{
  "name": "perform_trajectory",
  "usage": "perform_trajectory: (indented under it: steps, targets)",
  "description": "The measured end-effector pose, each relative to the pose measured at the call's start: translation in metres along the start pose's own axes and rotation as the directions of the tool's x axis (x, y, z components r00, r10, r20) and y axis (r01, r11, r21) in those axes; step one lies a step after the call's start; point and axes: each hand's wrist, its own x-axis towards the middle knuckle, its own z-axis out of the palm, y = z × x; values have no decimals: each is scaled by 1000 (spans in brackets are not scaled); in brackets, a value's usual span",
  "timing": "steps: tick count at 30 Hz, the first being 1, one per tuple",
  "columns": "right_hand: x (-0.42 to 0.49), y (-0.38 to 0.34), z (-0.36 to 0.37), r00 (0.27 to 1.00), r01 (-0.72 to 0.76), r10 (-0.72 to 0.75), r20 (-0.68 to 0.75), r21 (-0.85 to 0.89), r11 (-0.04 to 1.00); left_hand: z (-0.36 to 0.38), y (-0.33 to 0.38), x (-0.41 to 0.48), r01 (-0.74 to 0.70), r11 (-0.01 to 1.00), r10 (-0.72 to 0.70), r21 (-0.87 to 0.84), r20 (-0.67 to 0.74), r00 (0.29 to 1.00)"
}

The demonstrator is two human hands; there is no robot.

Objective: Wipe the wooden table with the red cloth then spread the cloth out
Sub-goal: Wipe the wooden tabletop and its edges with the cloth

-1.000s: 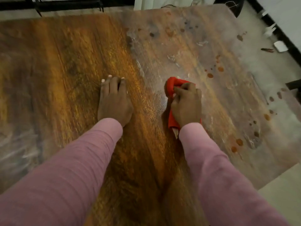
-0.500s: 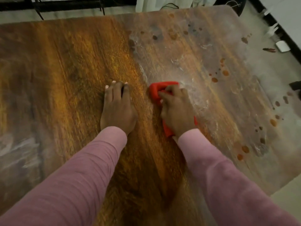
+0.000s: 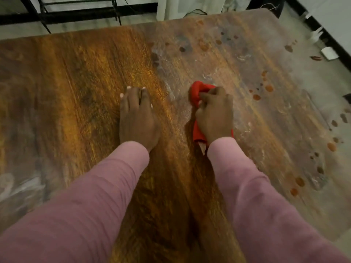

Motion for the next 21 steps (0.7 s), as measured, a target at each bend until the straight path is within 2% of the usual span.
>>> perform_trajectory:
  steps: [1, 2, 3, 4, 6, 8, 9, 11, 14, 16, 18, 21]
  targets:
    - [9, 1, -1, 992, -122, 122, -42, 22, 992, 0, -2, 12, -9, 1000, 9, 12, -7, 1000]
    - [14, -2, 1, 981, -180, 183, -64, 42, 983, 1, -5, 25, -8, 1000, 8, 23, -16, 1000]
    - [14, -8, 3, 983, -173, 176, -60, 56, 983, 1, -7, 37, 3, 999, -2, 32, -26, 1000]
    - [10, -16, 7, 993, -114, 117, -27, 71, 991, 1, -9, 47, 19, 999, -17, 43, -33, 999]
    - [-5, -31, 13, 992, 111, -116, 45, 109, 988, 4, -11, 63, 39, 996, -37, 76, -37, 999]
    - [-16, -37, 15, 943, 299, -315, 109, 138, 944, 7, -10, 69, 43, 995, -40, 96, -25, 999]
    - [-13, -34, 14, 925, 344, -360, 123, 134, 929, 9, -10, 69, 36, 994, -35, 100, -11, 999]
    - [5, -25, 12, 940, 317, -324, 107, 78, 945, 12, -12, 68, 10, 994, -12, 111, 11, 1000]
    - [41, -11, 9, 998, 43, -44, 36, 19, 999, 12, -14, 65, -32, 995, 29, 96, 36, 999]
    - [53, -13, 11, 997, -81, 81, -17, 22, 996, 12, -13, 66, -39, 995, 35, 94, 51, 998]
    - [49, -26, 17, 998, -64, 64, -17, 41, 997, 12, -12, 67, -25, 993, 17, 117, 65, 998]
    - [26, -52, 28, 977, 201, -206, 48, 83, 976, 9, -10, 67, -12, 991, 1, 135, 79, 997]
